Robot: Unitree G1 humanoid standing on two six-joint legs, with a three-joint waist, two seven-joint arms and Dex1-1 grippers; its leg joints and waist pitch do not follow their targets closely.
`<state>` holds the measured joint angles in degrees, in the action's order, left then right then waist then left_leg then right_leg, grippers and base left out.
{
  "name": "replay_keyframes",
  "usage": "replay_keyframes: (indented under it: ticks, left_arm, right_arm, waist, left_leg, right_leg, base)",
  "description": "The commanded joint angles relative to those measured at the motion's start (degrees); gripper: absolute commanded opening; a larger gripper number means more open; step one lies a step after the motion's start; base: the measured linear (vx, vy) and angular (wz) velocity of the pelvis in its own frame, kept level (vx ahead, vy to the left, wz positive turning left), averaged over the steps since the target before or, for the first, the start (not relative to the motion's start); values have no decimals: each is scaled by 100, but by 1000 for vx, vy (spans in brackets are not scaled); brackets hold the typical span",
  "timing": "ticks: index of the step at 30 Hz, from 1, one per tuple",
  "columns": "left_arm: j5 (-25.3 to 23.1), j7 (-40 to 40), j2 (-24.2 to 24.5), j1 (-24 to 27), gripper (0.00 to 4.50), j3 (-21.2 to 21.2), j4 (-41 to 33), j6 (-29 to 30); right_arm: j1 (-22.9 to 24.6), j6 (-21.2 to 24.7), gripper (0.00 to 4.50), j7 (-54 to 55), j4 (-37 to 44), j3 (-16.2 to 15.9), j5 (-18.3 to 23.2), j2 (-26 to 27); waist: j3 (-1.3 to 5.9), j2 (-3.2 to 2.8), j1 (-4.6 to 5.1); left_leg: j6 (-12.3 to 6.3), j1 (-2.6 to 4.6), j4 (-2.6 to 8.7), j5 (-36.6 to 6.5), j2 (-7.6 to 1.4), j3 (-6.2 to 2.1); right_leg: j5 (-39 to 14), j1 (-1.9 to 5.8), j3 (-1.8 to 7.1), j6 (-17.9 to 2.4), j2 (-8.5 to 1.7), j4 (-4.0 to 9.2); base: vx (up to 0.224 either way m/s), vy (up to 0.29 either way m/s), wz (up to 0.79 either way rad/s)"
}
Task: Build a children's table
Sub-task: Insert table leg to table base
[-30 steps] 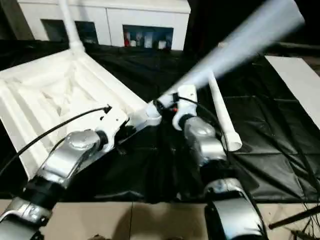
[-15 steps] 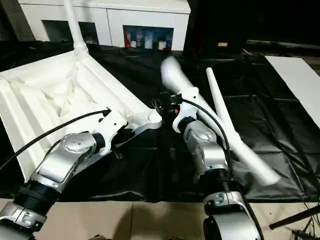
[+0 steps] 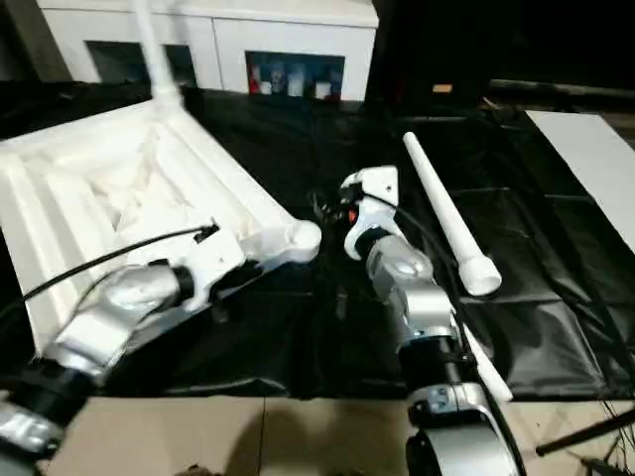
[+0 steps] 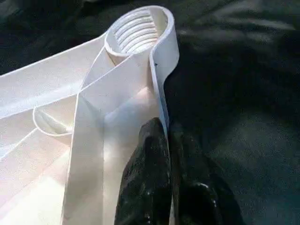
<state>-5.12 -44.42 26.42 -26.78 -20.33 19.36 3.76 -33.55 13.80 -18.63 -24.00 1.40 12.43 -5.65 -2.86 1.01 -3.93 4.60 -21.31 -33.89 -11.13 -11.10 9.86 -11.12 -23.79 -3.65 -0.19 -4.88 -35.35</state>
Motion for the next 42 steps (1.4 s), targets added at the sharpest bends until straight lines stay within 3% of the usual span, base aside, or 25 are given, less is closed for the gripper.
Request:
replay_keyframes:
  ticks: [1, 7, 10, 11, 15, 16, 17, 19, 21, 23, 25, 26, 33, 35, 38, 42]
  left_arm:
    - [67, -758, 113, -59, 0, -308, -212, -756]
    - [-15, -944, 307, -223, 0, -356, 156, -1483]
    - [-171, -888, 347, -345, 0, -357, 414, -1699]
    - [-226, -850, 373, -401, 0, -319, 580, -1786]
    - [-317, -673, 491, -557, 0, -163, 1025, -2141]
    - [30, -974, 546, -578, 45, 50, 1046, -1963]
    - [190, -1105, 588, -566, 56, 155, 995, -1866]
    - [348, -1203, 613, -545, 56, 260, 923, -1825]
    - [864, -1525, 684, -481, 96, 544, 713, -1600]
    - [1139, -1676, 687, -461, 101, 672, 616, -1464]
    - [1385, -1776, 693, -411, 110, 763, 419, -1187]
    - [1399, -1780, 694, -407, 138, 769, 402, -1164]
    - [1893, -1592, 618, -181, 172, 902, -820, 496]
    - [2167, -1580, 611, 14, 172, 789, -1426, 1168]
    - [2423, -1465, 536, 78, 172, 802, -1705, 1472]
    - [2778, -1261, 353, 154, 184, 915, -2200, 2028]
  right_arm:
    - [-94, 537, 258, -21, 323, -125, -167, -223]
    - [-87, 1627, 303, -25, 470, -345, -707, -1006]
    - [-54, 1886, 330, -60, 527, -341, -721, -1235]
    - [0, 2044, 337, -131, 604, -341, -716, -1387]
    - [165, 2496, 371, -327, 901, -328, -739, -1768]
    - [260, 2765, 381, -466, 1093, -326, -709, -1951]
    - [309, 2907, 388, -525, 1196, -300, -672, -2034]
    - [350, 3045, 398, -601, 1273, -293, -635, -2121]
    - [519, 3563, 422, -955, 1538, -361, -452, -2460]
    - [606, 3832, 433, -1115, 1646, -377, -311, -2589]
    - [711, 3978, 442, -1229, 1641, -438, -275, -2666]
    - [719, 3983, 450, -1235, 1636, -445, -278, -2670]
    - [907, 3996, 450, -1302, 984, -629, -433, -2537]
    - [1004, 3887, 450, -1323, 638, -795, -524, -2531]
    - [1041, 3895, 450, -1334, 540, -805, -502, -2522]
    - [1009, 3879, 414, -1308, 384, -704, -454, -2445]
  waist:
    - [404, -115, 15]
    - [393, -108, -92]
    - [395, -74, -68]
    - [400, -93, -54]
    - [399, -60, -44]
    - [396, -69, -54]
    - [395, -70, -50]
    - [398, -52, -6]
    - [382, -28, 35]
    - [374, -56, 26]
    - [362, -35, 36]
    - [360, -50, 17]
    - [343, -58, 44]
    - [345, -17, 51]
    - [325, -16, 62]
    - [307, -15, 68]
  left_leg:
    - [-118, 143, 359, -323, -146, 14]
    - [152, 200, 376, -552, -149, 57]
    - [208, 119, 390, -632, -143, 37]
    - [216, 118, 387, -666, -145, 30]
    - [177, 108, 374, -643, -134, 29]
    - [182, 109, 371, -675, -136, 30]
    - [173, 100, 375, -657, -140, 26]
    - [164, 84, 368, -668, -135, 23]
    - [107, 93, 364, -777, -150, 37]
    - [72, 99, 360, -795, -160, 37]
    - [62, 94, 360, -878, -163, 48]
    - [82, 113, 356, -919, -171, 54]
    - [177, 107, 351, -1098, -169, 48]
    - [162, 95, 356, -1039, -179, 42]
    - [139, 101, 353, -1082, -157, 52]
    - [182, 117, 367, -1315, -157, 43]
  right_leg:
    - [554, 353, 260, -1424, -214, 253]
    - [350, 328, 271, -1303, -214, 266]
    - [168, 389, 273, -1184, -255, 265]
    - [109, 394, 277, -1158, -264, 266]
    - [101, 403, 282, -1115, -253, 281]
    - [46, 417, 286, -1107, -259, 285]
    - [35, 414, 284, -1139, -262, 282]
    - [18, 421, 276, -1216, -261, 272]
    - [-137, 400, 279, -1312, -260, 296]
    - [-208, 403, 278, -1368, -255, 286]
    - [-375, 389, 275, -1382, -252, 303]
    - [-498, 370, 281, -1382, -261, 312]
    - [-970, 350, 284, -1331, -268, 351]
    - [-947, 357, 281, -1323, -271, 343]
    - [-1179, 339, 281, -1250, -242, 383]
    - [-1510, 330, 273, -1177, -245, 410]
  base:
    - [0, 0, 0]
    - [0, 0, 0]
    - [0, 0, 0]
    - [0, 0, 0]
    - [0, 0, 0]
    - [0, 0, 0]
    - [0, 0, 0]
    - [0, 0, 0]
    - [0, 0, 0]
    - [0, 0, 0]
    - [0, 0, 0]
    - [0, 0, 0]
    - [0, 0, 0]
    - [0, 0, 0]
    - [0, 0, 0]
    - [0, 0, 0]
